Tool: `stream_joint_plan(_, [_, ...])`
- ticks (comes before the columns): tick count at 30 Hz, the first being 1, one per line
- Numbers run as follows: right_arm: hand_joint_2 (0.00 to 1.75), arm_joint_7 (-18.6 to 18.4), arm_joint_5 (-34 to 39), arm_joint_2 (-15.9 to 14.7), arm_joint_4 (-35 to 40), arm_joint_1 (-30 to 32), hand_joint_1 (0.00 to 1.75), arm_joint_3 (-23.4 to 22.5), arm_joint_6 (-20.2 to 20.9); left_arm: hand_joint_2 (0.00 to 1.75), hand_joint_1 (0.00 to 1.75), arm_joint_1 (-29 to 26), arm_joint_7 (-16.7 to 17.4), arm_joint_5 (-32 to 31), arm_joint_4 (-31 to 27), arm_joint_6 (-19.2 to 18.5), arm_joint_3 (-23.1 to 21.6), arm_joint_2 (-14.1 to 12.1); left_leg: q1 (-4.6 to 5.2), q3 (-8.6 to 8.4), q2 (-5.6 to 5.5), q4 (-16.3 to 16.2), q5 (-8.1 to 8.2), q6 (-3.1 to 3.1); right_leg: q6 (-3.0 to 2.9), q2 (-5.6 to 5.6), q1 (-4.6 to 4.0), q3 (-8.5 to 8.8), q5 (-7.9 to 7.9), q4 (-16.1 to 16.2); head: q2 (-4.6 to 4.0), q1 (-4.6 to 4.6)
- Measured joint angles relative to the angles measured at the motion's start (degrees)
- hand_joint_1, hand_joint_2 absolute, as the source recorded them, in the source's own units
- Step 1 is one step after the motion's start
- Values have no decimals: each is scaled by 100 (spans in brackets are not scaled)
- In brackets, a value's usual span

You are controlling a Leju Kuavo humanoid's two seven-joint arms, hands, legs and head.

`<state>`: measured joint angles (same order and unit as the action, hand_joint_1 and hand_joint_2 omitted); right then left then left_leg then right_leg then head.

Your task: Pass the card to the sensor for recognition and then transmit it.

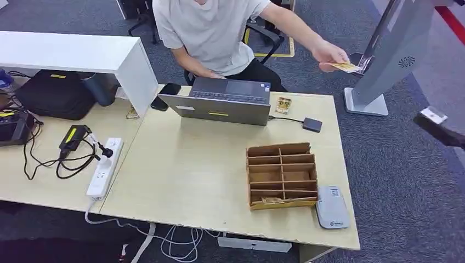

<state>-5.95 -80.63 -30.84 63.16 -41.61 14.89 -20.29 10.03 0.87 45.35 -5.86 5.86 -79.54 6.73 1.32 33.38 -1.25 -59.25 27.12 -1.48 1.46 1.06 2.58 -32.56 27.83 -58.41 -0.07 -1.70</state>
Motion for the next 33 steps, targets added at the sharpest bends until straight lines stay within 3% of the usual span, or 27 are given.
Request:
stream_joint_plan(4, [175, -46, -39, 391, -258, -139, 0, 454, -140, 175, 0, 15, -18, -11, 4, -105, -2, -15, -1, 11, -21, 1, -3, 2, 1, 20, 0, 0, 1, -2, 0, 2])
stream_joint_plan(11, [175, -114, -83, 927, -562, -302, 0, 786, -146, 175, 0, 23, -87, -57, 46, -203, -2, -28, 3, 14, -28, 0, -3, 2, 1, 27, 2, -2, 2, 2, 0, 2])
stream_joint_plan(33, [175, -33, 251, 1547, -610, -207, 0, 926, -201, 175, 0, 31, -33, -2, 46, -253, -2, -42, 4, 14, -25, 0, -3, 2, 1, 26, 3, -1, 1, 0, 0, 4])
